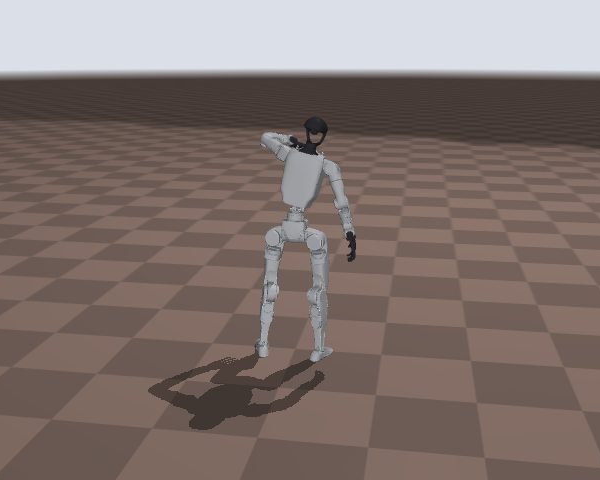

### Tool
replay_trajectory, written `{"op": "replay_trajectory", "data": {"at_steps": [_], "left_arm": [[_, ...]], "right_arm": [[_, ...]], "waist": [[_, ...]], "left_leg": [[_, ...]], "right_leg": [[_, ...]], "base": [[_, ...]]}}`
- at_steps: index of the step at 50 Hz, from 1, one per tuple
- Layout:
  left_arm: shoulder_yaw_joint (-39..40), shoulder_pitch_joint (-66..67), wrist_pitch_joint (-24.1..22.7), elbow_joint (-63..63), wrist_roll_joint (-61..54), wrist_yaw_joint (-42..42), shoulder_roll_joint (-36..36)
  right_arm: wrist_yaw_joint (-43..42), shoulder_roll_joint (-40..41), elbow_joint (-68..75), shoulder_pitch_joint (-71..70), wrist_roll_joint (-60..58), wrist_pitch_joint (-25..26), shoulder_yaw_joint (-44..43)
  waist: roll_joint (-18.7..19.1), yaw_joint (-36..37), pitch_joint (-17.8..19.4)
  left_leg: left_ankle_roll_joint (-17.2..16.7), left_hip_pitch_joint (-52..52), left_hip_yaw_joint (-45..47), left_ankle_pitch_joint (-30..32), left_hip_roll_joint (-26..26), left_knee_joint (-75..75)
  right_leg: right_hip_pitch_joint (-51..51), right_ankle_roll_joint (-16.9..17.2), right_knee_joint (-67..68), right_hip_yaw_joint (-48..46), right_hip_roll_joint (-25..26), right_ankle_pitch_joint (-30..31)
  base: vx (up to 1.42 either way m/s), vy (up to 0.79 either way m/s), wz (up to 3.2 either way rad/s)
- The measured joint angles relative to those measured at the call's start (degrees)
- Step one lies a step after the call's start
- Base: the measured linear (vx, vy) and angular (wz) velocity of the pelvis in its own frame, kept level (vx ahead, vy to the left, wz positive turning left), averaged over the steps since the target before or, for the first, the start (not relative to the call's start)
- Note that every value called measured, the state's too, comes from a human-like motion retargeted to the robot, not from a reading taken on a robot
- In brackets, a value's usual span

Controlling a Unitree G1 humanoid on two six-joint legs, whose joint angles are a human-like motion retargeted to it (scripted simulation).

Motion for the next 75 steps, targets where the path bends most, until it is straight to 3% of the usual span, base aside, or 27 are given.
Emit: {"op": "replay_trajectory", "data": {"at_steps": [3,5,6,10,15,19,22,25,28,32,35,38,42,45,51,54,57,60,62,64,67,70,75], "left_arm": [[0.0,6.0,8.4,-9.7,-5.2,-17.5,2.8],[0.0,7.2,10.1,-13.5,-6.4,-21.3,3.4],[0.0,6.5,9.0,-13.7,-6.8,-19.3,3.2],[0.0,-0.6,-1.3,-7.8,-6.6,-0.6,-0.1],[3.1,-10.9,-10.7,9.1,9.0,26.7,-7.5],[3.2,-16.3,-9.2,19.0,26.4,49.6,-11.3],[1.3,-17.1,-7.9,20.7,30.8,54.9,-11.4],[0.0,-14.4,-9.4,16.3,26.5,44.1,-8.9],[0.0,-7.6,-8.3,8.1,14.5,23.1,-4.9],[0.0,2.1,3.5,-3.8,-0.7,-7.5,-0.7],[0.0,5.6,10.2,-10.3,-2.7,-21.1,-0.1],[0.0,3.1,6.4,-10.6,-1.6,-14.9,-1.6],[0.0,-7.3,-3.7,-0.7,6.1,5.5,-7.2],[0.0,-15.6,-8.2,10.6,16.8,19.4,-12.2],[0.5,-24.4,-7.3,26.7,32.8,47.5,-18.3],[0.0,-24.9,-6.4,27.8,34.8,53.9,-18.6],[0.0,-22.5,-7.9,23.5,30.9,48.2,-16.6],[0.0,-17.2,-9.4,16.0,19.7,31.8,-13.5],[0.0,-12.6,-6.3,9.9,8.8,16.7,-11.0],[0.0,-7.8,0.2,4.2,0.3,0.9,-8.9],[0.0,-2.4,9.5,-2.2,-4.1,-17.0,-7.0],[0.0,-1.6,9.7,-4.0,-3.5,-17.7,-6.6],[0.0,-10.1,-0.5,5.0,-1.3,2.9,-10.2]], "right_arm": [[3.3,-0.7,-0.9,0.2,-1.3,1.3,-0.6],[4.1,-0.5,-1.3,0.8,-1.7,1.6,-0.8],[3.7,-0.1,-1.4,1.2,-1.7,1.5,-0.7],[1.3,1.5,-0.3,1.9,-1.5,0.3,0.5],[-1.4,2.1,1.7,1.3,-1.6,-1.8,1.8],[-5.2,2.4,1.9,0.9,0.4,-3.0,1.4],[-6.7,2.4,1.6,0.7,1.4,-3.4,1.1],[-5.7,1.6,1.3,0.0,1.1,-2.9,0.9],[-3.2,0.2,0.9,-0.6,0.1,-1.6,0.8],[1.6,-0.8,-0.3,-0.9,-1.1,0.7,0.7],[4.2,-0.3,-1.4,0.1,-1.6,1.5,0.4],[3.2,1.2,-1.9,2.0,-0.9,0.9,1.1],[2.1,2.2,-1.0,3.3,-0.3,-0.9,3.9],[2.5,2.3,-0.1,3.2,-1.0,-2.2,5.6],[-4.1,3.1,1.3,2.5,3.6,-4.0,3.2],[-7.3,3.6,1.3,2.1,6.7,-4.7,1.5],[-7.3,3.1,1.1,1.5,7.2,-4.4,0.9],[-5.0,2.0,0.7,1.2,5.4,-3.3,1.2],[-2.7,0.9,0.1,0.9,4.1,-2.0,1.6],[-0.1,-0.1,-0.5,0.9,3.1,-0.7,1.6],[3.1,-0.9,-1.4,1.4,2.1,0.7,1.2],[3.1,-0.2,-1.6,2.3,2.1,0.8,0.9],[1.4,1.9,-0.3,2.7,2.0,-0.4,2.6]], "waist": [[0.7,0.0,0.0],[0.7,0.2,-0.1],[0.4,0.4,-0.3],[-1.1,0.8,-0.4],[-2.1,0.0,-0.3],[-2.2,-0.7,-0.3],[-2.2,-0.6,-0.5],[-1.4,-0.2,-0.3],[-0.2,-0.1,-0.2],[0.8,-0.7,0.1],[0.4,-1.1,0.3],[-1.1,-0.8,0.0],[-3.1,-0.6,0.0],[-4.2,-1.1,-0.2],[-4.7,-2.1,-0.6],[-4.8,-2.0,-0.6],[-4.5,-1.6,-0.4],[-3.9,-1.1,-0.5],[-3.2,-1.2,-0.3],[-2.5,-1.4,-0.2],[-1.7,-1.9,-0.3],[-2.1,-2.0,-0.5],[-4.1,-2.2,-0.7]], "left_leg": [[-0.2,0.2,0.5,-0.2,0.2,0.1],[-0.3,0.2,0.5,-0.2,0.2,0.1],[-0.3,0.2,0.4,-0.2,0.1,0.1],[-0.2,-0.1,-0.9,-0.1,-0.4,0.1],[0.0,-0.8,-3.1,0.1,-1.1,0.2],[0.3,-1.3,-4.0,0.3,-1.4,0.3],[0.3,-1.3,-3.7,0.3,-1.4,0.3],[0.2,-1.0,-3.0,0.2,-1.1,0.3],[0.0,-0.6,-2.1,0.0,-0.7,0.3],[-0.2,-0.1,-1.2,-0.3,-0.5,0.4],[-0.2,-0.1,-1.2,-0.5,-0.5,0.5],[-0.1,-0.3,-1.9,-0.5,-0.8,0.6],[0.1,-0.9,-3.7,-0.2,-1.3,0.5],[0.0,-1.5,-5.0,0.0,-1.6,0.4],[0.1,-2.5,-5.8,0.6,-1.6,0.0],[0.2,-2.5,-5.3,0.6,-1.5,-0.1],[0.2,-2.0,-4.4,0.5,-1.3,-0.1],[0.1,-1.5,-3.4,0.2,-1.1,0.0],[0.0,-1.1,-2.8,-0.1,-1.0,0.0],[0.0,-0.8,-2.4,-0.3,-1.0,0.1],[-0.1,-0.5,-2.0,-0.6,-0.9,0.3],[0.0,-0.5,-2.0,-0.7,-0.9,0.4],[0.1,-0.7,-3.2,-0.5,-1.3,0.2]], "right_leg": [[-0.1,0.0,0.0,0.5,0.2,0.0],[0.0,0.0,0.0,0.5,0.2,0.0],[0.0,0.0,-0.1,0.4,0.2,0.0],[0.5,0.0,-0.1,-0.7,-0.5,-0.3],[1.3,0.0,-0.2,-2.6,-1.5,-0.6],[1.4,0.0,-0.3,-3.3,-1.9,-0.7],[1.2,0.0,-0.4,-3.1,-1.8,-0.5],[1.1,0.0,-0.3,-2.5,-1.5,-0.4],[0.9,0.0,-0.3,-1.7,-1.0,-0.3],[0.9,0.0,-0.2,-1.0,-0.7,-0.2],[1.0,0.0,-0.2,-1.1,-0.7,-0.3],[1.3,0.0,-0.3,-1.6,-1.1,-0.4],[1.9,0.0,-0.3,-3.3,-1.8,-0.7],[2.0,0.0,-0.4,-4.5,-2.1,-0.7],[1.4,0.0,-0.7,-5.2,-2.1,-0.4],[1.1,0.0,-0.8,-4.7,-1.9,-0.3],[1.0,0.0,-0.8,-4.0,-1.6,-0.2],[0.9,0.0,-0.7,-3.1,-1.4,-0.1],[0.9,0.0,-0.5,-2.7,-1.3,-0.2],[1.0,0.0,-0.4,-2.3,-1.3,-0.2],[1.1,0.0,-0.3,-1.9,-1.2,-0.2],[1.2,0.0,-0.4,-1.9,-1.3,-0.2],[1.6,0.0,-0.4,-3.0,-1.7,-0.5]], "base": [[0.01,0.00,-0.06],[0.00,0.00,0.00],[0.00,0.00,0.00],[0.01,0.03,0.27],[0.00,0.04,0.35],[0.00,0.01,0.12],[0.00,0.00,0.00],[0.00,-0.01,-0.14],[0.00,-0.02,-0.25],[0.00,-0.01,-0.10],[0.00,0.00,0.00],[0.01,0.01,0.16],[0.00,0.03,0.39],[-0.01,0.02,0.35],[0.00,0.00,0.07],[0.00,0.00,-0.07],[0.00,-0.01,-0.24],[0.01,0.00,-0.27],[0.01,0.01,-0.22],[0.01,0.00,-0.09],[0.00,0.00,0.00],[0.00,0.00,0.00],[0.01,0.01,0.14]]}}
